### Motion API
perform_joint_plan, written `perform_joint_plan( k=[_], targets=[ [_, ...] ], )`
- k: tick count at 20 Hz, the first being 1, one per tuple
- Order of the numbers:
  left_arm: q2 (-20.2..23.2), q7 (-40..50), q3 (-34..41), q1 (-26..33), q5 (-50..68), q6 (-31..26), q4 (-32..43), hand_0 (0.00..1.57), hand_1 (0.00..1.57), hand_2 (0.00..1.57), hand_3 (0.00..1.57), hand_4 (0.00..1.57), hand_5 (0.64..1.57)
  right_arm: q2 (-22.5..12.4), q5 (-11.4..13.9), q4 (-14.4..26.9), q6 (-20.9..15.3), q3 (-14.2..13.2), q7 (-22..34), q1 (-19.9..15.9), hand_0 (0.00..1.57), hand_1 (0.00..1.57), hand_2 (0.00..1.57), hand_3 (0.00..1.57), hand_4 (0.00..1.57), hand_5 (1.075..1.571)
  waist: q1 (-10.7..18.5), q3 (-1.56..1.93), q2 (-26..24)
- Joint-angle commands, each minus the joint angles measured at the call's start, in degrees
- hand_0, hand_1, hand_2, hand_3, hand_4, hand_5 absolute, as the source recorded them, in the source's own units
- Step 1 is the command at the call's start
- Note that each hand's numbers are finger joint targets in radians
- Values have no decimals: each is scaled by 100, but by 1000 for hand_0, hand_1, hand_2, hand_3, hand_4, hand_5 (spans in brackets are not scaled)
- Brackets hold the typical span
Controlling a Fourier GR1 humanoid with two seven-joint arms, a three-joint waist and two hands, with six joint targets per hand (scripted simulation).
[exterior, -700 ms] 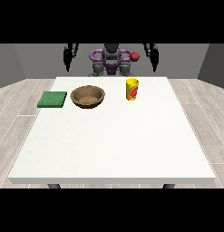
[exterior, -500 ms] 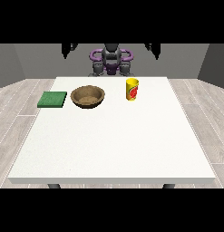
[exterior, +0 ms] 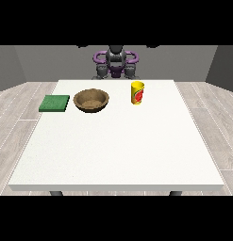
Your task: Pick the cup and pour the ball into the bowl, then pick the bowl and place it on the pad
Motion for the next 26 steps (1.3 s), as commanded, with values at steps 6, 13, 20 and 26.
perform_joint_plan(
  k=[6,13,20,26],
  targets=[
    [444,176,542,-1121,256,16,294,0,0,0,0,0,1564,147,296,-391,-761,485,239,-511,0,0,333,529,807,1565,-152,-2,706],
    [-160,-1419,-316,-641,-245,49,612,0,0,0,0,0,1547,82,590,618,-675,-244,-412,-1421,0,0,445,687,723,1571,195,-2,1690],
    [-64,-2695,-84,-46,-454,-363,1428,0,0,0,0,0,1537,-764,160,854,29,-1124,-601,-1447,0,0,401,630,669,1567,95,-3,1992],
    [88,-3345,33,-255,-507,-560,2297,0,0,0,0,0,1534,-870,98,1522,147,-1539,-902,-1849,0,0,382,564,656,1564,211,-3,2038]
  ],
)
